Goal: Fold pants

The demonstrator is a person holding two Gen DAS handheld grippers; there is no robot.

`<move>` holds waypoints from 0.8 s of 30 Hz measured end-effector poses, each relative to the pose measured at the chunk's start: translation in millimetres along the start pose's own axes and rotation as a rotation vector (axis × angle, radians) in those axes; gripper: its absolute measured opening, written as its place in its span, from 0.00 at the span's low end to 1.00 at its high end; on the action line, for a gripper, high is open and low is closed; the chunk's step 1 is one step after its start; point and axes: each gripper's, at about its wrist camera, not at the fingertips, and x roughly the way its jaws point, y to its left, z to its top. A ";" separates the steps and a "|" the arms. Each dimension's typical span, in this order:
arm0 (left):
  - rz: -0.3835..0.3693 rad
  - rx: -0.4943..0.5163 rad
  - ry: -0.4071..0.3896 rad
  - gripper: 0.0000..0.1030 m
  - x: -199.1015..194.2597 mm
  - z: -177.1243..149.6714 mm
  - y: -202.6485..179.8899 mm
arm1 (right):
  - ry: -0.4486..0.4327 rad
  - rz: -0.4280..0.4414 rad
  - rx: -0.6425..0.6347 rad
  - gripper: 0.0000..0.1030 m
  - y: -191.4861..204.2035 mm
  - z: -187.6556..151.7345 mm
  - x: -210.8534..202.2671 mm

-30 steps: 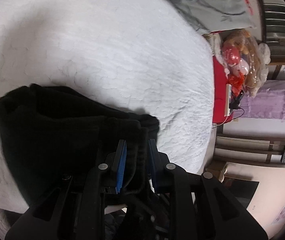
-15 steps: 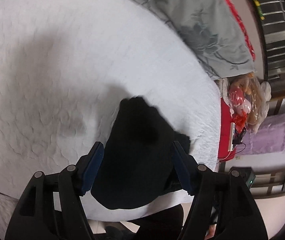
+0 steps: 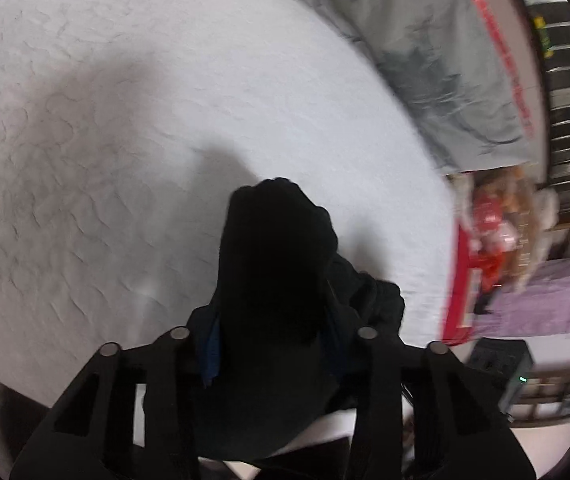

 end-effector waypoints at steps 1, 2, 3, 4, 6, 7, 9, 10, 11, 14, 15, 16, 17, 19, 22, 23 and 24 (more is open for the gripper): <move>-0.008 0.005 -0.017 0.37 -5.3 -2.3 -4.1 | -0.022 0.018 -0.006 0.19 0.6 3.1 -10.5; 0.000 0.019 -0.027 0.37 -6.3 -3.7 -8.7 | -0.041 0.033 -0.012 0.19 -0.2 5.8 -19.6; 0.022 0.040 -0.030 0.37 -3.0 -4.6 -11.7 | -0.055 0.042 -0.014 0.19 -3.8 7.6 -27.4; 0.064 0.063 -0.030 0.37 4.2 -4.6 -14.9 | -0.060 0.033 -0.005 0.19 -9.8 8.3 -30.8; 0.152 0.081 -0.002 0.37 26.3 -3.4 -16.9 | -0.043 -0.010 0.021 0.19 -26.0 6.8 -24.7; 0.175 0.083 0.007 0.38 34.3 -3.4 -16.8 | -0.030 -0.040 0.031 0.19 -34.0 4.4 -18.8; 0.201 0.108 -0.010 0.40 34.9 -4.5 -22.1 | -0.029 -0.059 0.050 0.19 -47.2 -2.4 -9.8; 0.213 0.126 -0.008 0.42 32.6 -5.2 -25.1 | -0.036 -0.048 0.064 0.20 -49.7 -3.5 -9.8; 0.209 0.133 -0.002 0.42 29.0 -5.7 -25.6 | -0.036 -0.038 0.074 0.21 -50.7 -3.4 -10.1; 0.136 0.117 -0.006 0.42 7.7 -3.7 -18.2 | -0.007 -0.013 0.077 0.25 -47.4 0.8 -15.0; 0.115 0.100 -0.027 0.42 0.5 -1.7 -14.7 | -0.008 -0.003 0.080 0.27 -46.8 2.8 -19.0; 0.096 0.082 -0.050 0.44 -7.2 0.8 -9.5 | -0.021 0.009 0.086 0.30 -46.9 5.1 -23.9; 0.089 0.070 -0.064 0.50 -11.7 4.7 -5.6 | -0.033 0.018 0.091 0.32 -46.8 6.9 -26.6; 0.114 0.050 -0.065 0.50 -11.5 14.2 -0.6 | -0.056 0.028 0.110 0.42 -48.5 12.1 -29.5; 0.117 0.035 -0.035 0.50 0.8 21.3 -1.7 | -0.047 0.024 0.128 0.43 -46.1 19.0 -18.9; 0.125 0.035 -0.029 0.50 6.7 22.7 -4.7 | -0.044 0.009 0.124 0.43 -45.5 19.2 -16.5; 0.142 0.040 -0.029 0.50 10.3 23.3 -6.9 | -0.045 -0.017 0.113 0.43 -43.8 19.8 -12.5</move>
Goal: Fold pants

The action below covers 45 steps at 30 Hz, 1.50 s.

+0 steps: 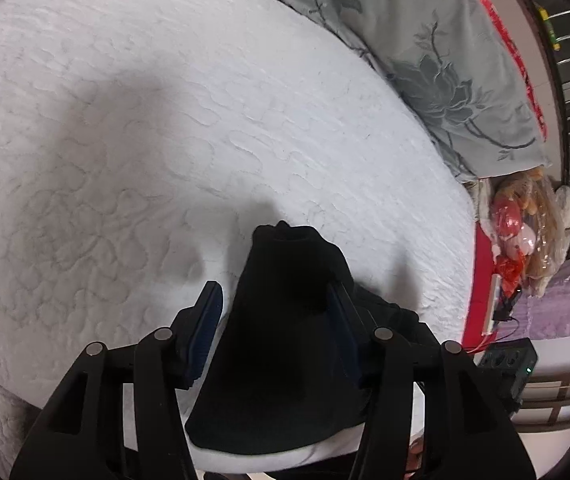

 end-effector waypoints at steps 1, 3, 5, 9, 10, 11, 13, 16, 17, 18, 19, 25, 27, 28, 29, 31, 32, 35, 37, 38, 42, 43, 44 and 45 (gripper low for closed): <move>0.026 0.010 -0.005 0.50 1.8 0.6 -3.1 | -0.004 -0.018 -0.015 0.41 2.2 0.3 3.0; 0.057 0.046 -0.039 0.50 -0.1 1.2 -12.9 | -0.007 -0.057 -0.051 0.27 6.2 1.5 1.8; 0.158 0.109 -0.097 0.51 2.2 1.5 -28.1 | -0.026 -0.030 -0.052 0.20 5.5 4.1 -6.6; 0.321 0.217 -0.063 0.53 25.0 -1.6 -41.5 | -0.012 -0.068 -0.004 0.22 -15.6 5.9 -0.8; 0.304 0.218 -0.071 0.53 19.9 -3.5 -40.5 | -0.005 -0.054 0.006 0.24 -17.5 5.6 -0.4; 0.274 0.213 -0.076 0.52 12.1 -5.0 -37.4 | -0.001 -0.041 0.009 0.27 -16.8 6.0 -3.2; 0.203 0.179 -0.070 0.52 -5.5 -8.8 -24.1 | -0.002 -0.007 0.023 0.32 -16.3 6.9 -13.3; 0.088 0.097 -0.029 0.55 -22.3 -23.2 1.6 | 0.027 0.038 0.013 0.46 -15.5 -0.4 -27.6; 0.070 0.070 -0.013 0.59 -22.2 -30.2 7.4 | 0.028 0.023 -0.003 0.49 -13.9 -5.0 -30.2; 0.057 0.049 0.002 0.60 -19.2 -37.2 11.0 | 0.031 0.003 -0.025 0.51 -12.4 -11.9 -32.0; 0.045 0.037 0.017 0.61 -14.9 -46.0 15.0 | 0.044 -0.010 -0.047 0.51 -10.7 -19.8 -30.9; 0.143 0.013 0.014 0.61 2.8 -78.8 27.6 | 0.032 -0.064 -0.123 0.26 -3.2 -45.2 -33.3; 0.167 0.046 -0.002 0.61 6.4 -80.0 25.9 | 0.022 -0.056 -0.097 0.25 -11.5 -50.3 -37.3; 0.186 0.062 -0.012 0.61 8.8 -81.6 22.8 | 0.040 -0.077 -0.096 0.25 -17.5 -53.4 -32.1; 0.198 0.067 -0.021 0.62 6.7 -85.2 20.8 | 0.053 -0.098 -0.094 0.26 -23.5 -56.5 -25.8; 0.209 0.083 -0.031 0.62 5.2 -85.9 17.7 | 0.046 -0.103 -0.066 0.37 -31.5 -59.7 -20.8; 0.203 0.089 -0.027 0.61 3.2 -85.8 17.5 | 0.043 -0.096 -0.047 0.37 -31.6 -58.9 -22.2; 0.150 0.079 0.026 0.61 -12.2 -87.9 29.0 | 0.035 -0.096 -0.038 0.41 -23.2 -53.4 -34.6; 0.115 0.049 0.025 0.61 -19.4 -88.2 38.5 | -0.052 -0.130 -0.089 0.42 -6.4 -46.3 -53.1; 0.101 0.040 0.028 0.61 -20.3 -87.9 42.6 | -0.090 -0.123 -0.126 0.42 5.6 -42.4 -59.5; 0.094 0.022 0.053 0.61 -18.6 -89.3 53.4 | -0.040 -0.017 -0.274 0.49 57.4 -27.2 -39.3; 0.093 0.027 0.051 0.61 -19.3 -90.8 53.4 | -0.019 0.004 -0.318 0.49 71.6 -25.5 -29.4; 0.095 0.036 0.052 0.61 -20.7 -92.9 52.7 | 0.013 0.025 -0.370 0.49 88.1 -23.4 -16.1; 0.097 0.046 0.056 0.61 -19.5 -92.2 51.7 | 0.057 0.041 -0.428 0.49 107.3 -19.5 2.5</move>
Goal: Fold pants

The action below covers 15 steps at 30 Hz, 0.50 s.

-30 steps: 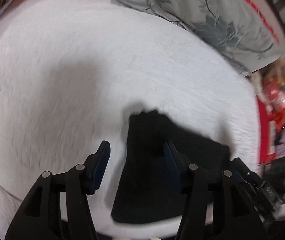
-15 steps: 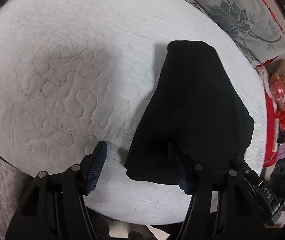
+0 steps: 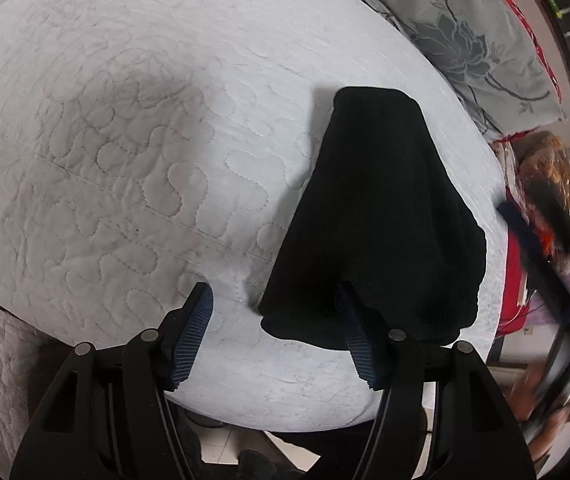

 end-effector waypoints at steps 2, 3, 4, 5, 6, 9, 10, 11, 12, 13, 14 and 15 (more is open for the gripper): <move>0.001 0.011 0.005 0.61 4.7 3.5 -6.1 | 0.070 0.012 -0.065 0.49 19.3 14.5 29.0; 0.000 0.016 0.007 0.61 6.1 6.0 -9.3 | 0.104 -0.006 -0.101 0.50 26.6 21.2 43.9; -0.003 0.020 0.009 0.61 8.0 9.9 -11.6 | 0.157 -0.022 -0.136 0.52 32.6 27.4 61.0; -0.007 0.027 0.011 0.61 9.2 12.2 -12.6 | 0.192 -0.041 -0.162 0.52 35.9 29.5 72.4; -0.009 0.034 0.013 0.61 9.6 13.8 -12.7 | 0.221 -0.072 -0.200 0.52 39.9 32.9 84.3; -0.004 0.059 0.016 0.61 12.8 22.9 -14.6 | 0.331 -0.092 -0.311 0.49 47.5 34.1 110.6; 0.002 0.060 0.009 0.61 12.9 23.6 -15.6 | 0.348 -0.125 -0.383 0.22 53.1 31.6 114.9; 0.008 0.056 -0.003 0.61 12.5 23.4 -16.8 | 0.358 -0.158 -0.439 0.16 57.1 30.9 118.1; 0.017 0.053 -0.014 0.61 12.7 22.6 -18.0 | 0.342 -0.163 -0.435 0.16 57.3 33.1 118.7; 0.031 0.055 -0.022 0.61 15.1 21.6 -19.0 | 0.330 -0.160 -0.400 0.16 53.0 36.4 120.6; 0.049 0.065 -0.030 0.61 18.0 20.8 -20.9 | 0.321 -0.164 -0.369 0.16 47.1 37.2 122.9; 0.059 0.070 -0.037 0.61 20.0 20.2 -21.8 | 0.332 -0.162 -0.329 0.16 38.1 36.2 130.6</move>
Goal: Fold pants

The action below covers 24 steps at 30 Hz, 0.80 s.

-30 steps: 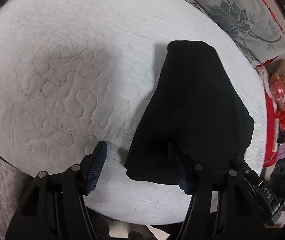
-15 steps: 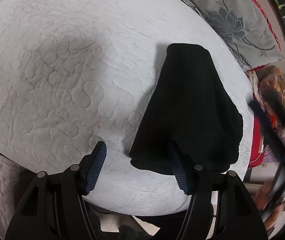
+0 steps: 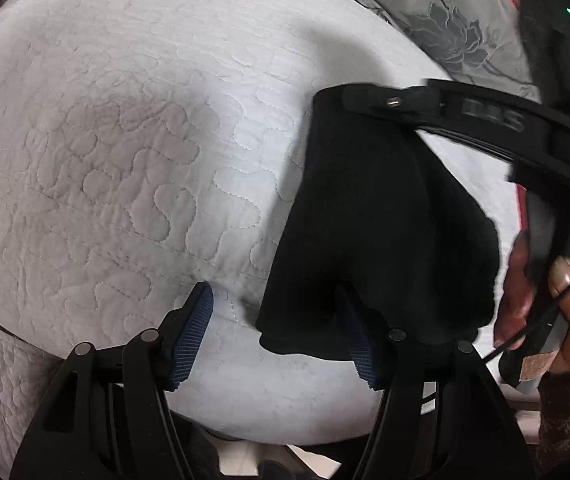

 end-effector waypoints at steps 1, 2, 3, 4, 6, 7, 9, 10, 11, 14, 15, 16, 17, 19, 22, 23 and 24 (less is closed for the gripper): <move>0.006 0.001 -0.007 0.61 0.7 -1.7 -0.5 | -0.002 -0.003 0.010 0.17 -1.9 -1.8 4.3; 0.009 0.004 -0.011 0.61 0.3 -2.7 -0.9 | -0.016 -0.002 0.016 0.17 -3.1 -3.0 7.9; 0.007 0.005 -0.008 0.61 0.4 -2.6 -1.3 | -0.024 0.002 0.028 0.18 -4.8 -3.7 7.6; -0.003 0.000 -0.003 0.61 -0.7 -2.0 0.2 | -0.029 0.009 0.043 0.19 -5.4 -3.8 5.4; -0.027 -0.018 0.006 0.61 -4.9 -2.7 5.1 | -0.039 0.026 0.067 0.27 -6.8 -4.4 -5.8; -0.039 -0.030 0.011 0.61 -7.3 -2.8 7.8 | -0.047 0.030 0.079 0.31 -6.1 -7.5 -10.2; -0.055 -0.045 0.007 0.60 -13.5 -4.1 11.8 | -0.084 0.061 0.124 0.33 -9.4 -13.2 -26.4; -0.053 -0.042 0.000 0.60 -16.9 -4.8 12.0 | -0.108 0.077 0.156 0.33 -14.8 -20.5 -38.4; -0.047 -0.038 -0.010 0.60 -20.6 -5.4 11.3 | -0.119 0.085 0.175 0.33 -17.8 -23.3 -45.4; -0.035 -0.029 -0.044 0.60 -32.0 -4.8 11.0 | -0.166 0.092 0.262 0.37 -39.8 -50.9 -72.5; -0.026 -0.023 -0.054 0.60 -34.5 -3.7 9.4 | -0.180 0.092 0.293 0.40 -48.4 -60.8 -81.1; -0.018 -0.014 -0.066 0.60 -36.6 -4.0 7.0 | -0.197 0.087 0.322 0.41 -57.0 -72.5 -90.0; -0.009 -0.002 -0.076 0.60 -39.8 -2.7 6.6 | -0.215 0.080 0.346 0.41 -64.0 -82.3 -97.7; 0.007 0.013 -0.094 0.60 -39.9 -6.0 0.2 | -0.243 0.058 0.384 0.45 -76.3 -101.1 -110.4; 0.023 0.035 -0.113 0.60 -42.8 -0.2 -6.8 | -0.276 0.051 0.452 0.47 -94.4 -129.0 -123.5; 0.027 0.039 -0.117 0.60 -42.9 1.6 -9.8 | -0.283 0.055 0.472 0.47 -99.0 -135.3 -125.3; 0.032 0.040 -0.120 0.60 -42.5 4.4 -13.0 | -0.289 0.063 0.497 0.48 -104.3 -141.6 -126.4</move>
